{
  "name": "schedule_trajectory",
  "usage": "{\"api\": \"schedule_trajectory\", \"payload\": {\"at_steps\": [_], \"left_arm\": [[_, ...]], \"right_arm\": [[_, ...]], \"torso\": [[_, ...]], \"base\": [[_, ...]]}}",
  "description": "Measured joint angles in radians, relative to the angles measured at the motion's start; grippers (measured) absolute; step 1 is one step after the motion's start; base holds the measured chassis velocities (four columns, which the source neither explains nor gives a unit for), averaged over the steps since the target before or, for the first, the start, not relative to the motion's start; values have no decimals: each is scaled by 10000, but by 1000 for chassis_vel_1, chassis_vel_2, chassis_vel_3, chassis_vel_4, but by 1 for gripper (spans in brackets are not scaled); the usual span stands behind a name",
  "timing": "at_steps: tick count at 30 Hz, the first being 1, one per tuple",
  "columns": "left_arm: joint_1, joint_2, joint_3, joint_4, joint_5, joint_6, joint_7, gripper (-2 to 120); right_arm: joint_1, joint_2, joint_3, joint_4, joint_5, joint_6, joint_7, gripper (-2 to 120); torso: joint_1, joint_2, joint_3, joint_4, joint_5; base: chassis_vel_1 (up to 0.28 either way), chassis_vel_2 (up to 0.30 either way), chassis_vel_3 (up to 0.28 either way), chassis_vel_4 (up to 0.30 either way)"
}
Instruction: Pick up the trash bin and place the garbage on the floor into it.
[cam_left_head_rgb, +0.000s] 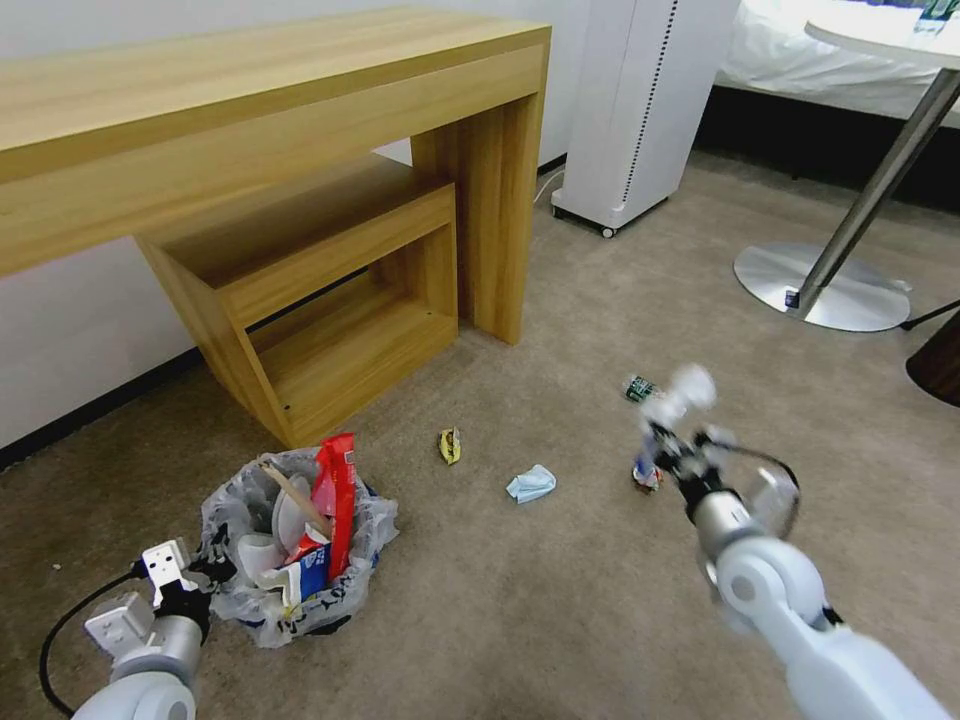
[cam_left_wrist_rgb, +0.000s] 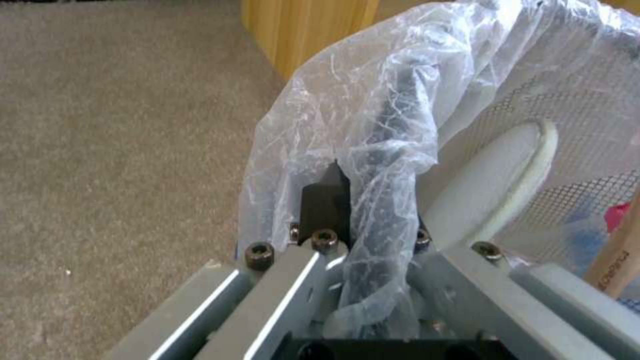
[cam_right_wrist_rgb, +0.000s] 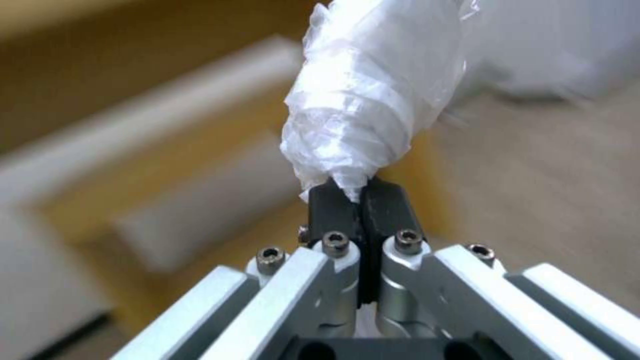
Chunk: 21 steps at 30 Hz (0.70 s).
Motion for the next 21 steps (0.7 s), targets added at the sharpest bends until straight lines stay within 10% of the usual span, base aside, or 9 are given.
{"api": "schedule_trajectory", "payload": {"at_steps": [9, 21], "left_arm": [[33, -64, -9, -168, 0, 103, -58, 1], [31, -313, 44, -314, 147, 159, -79, 1]], "right_arm": [[3210, -1015, -3265, 336, 342, 786, -2678, 0], [7332, 112, -7887, -119, 1610, -986, -674, 0]], "torso": [[0, 0, 1, -4, 1], [1, 0, 0, -1, -2]], "base": [[0, 0, 0, 0], [0, 0, 0, 0]]}}
